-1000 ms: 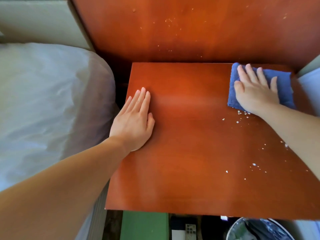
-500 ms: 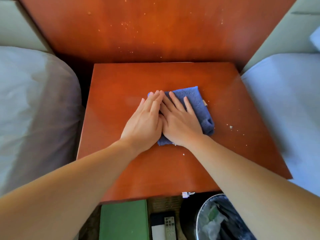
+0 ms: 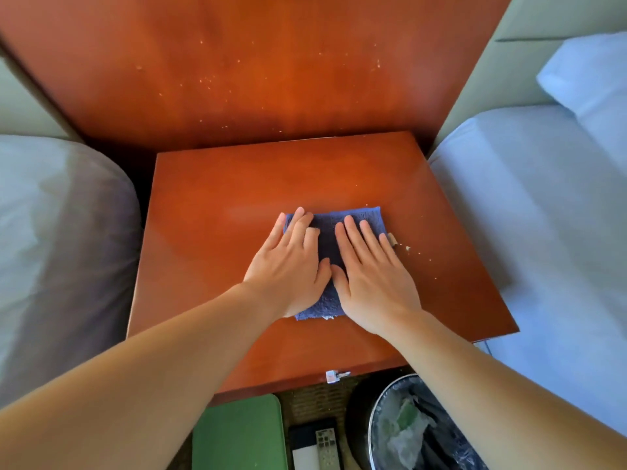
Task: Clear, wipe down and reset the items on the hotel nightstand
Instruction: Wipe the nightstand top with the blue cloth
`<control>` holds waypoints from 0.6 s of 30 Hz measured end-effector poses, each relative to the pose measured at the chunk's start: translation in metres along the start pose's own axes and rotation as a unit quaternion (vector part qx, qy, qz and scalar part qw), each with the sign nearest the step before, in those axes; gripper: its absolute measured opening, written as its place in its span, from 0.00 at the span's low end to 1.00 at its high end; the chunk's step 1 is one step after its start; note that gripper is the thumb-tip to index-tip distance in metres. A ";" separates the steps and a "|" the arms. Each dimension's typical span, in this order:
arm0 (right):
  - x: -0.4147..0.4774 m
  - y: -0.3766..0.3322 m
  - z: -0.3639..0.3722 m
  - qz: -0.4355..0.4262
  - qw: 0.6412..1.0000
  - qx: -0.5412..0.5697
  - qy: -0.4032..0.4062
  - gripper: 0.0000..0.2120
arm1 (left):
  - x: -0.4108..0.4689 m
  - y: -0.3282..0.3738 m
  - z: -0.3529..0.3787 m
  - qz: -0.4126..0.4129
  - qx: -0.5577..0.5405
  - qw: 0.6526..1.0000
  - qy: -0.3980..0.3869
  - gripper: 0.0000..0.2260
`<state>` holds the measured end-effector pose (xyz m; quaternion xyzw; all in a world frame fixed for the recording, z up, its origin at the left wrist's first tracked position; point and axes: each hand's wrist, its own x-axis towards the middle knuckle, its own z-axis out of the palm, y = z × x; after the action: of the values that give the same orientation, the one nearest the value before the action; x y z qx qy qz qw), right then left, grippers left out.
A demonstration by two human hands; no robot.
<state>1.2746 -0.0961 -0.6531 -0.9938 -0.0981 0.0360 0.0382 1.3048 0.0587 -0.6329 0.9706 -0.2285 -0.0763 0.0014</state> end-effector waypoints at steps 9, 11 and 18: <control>0.033 0.027 0.002 0.006 1.000 0.000 0.014 0.34 | 0.050 -0.001 0.011 -0.004 -0.010 1.000 0.007 0.29; 0.055 0.039 -0.001 0.003 1.000 -0.004 0.014 0.36 | 0.074 -0.003 0.009 -0.004 -0.013 1.000 0.012 0.28; 0.129 0.080 -0.011 0.011 1.000 -0.005 0.007 0.28 | 0.158 -0.013 0.000 -0.015 -0.016 1.000 0.017 0.28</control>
<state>1.4174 -0.1498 -0.6573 -0.9952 -0.0875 0.0284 0.0331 1.4503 0.0004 -0.6571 0.9749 -0.2124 -0.0633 0.0194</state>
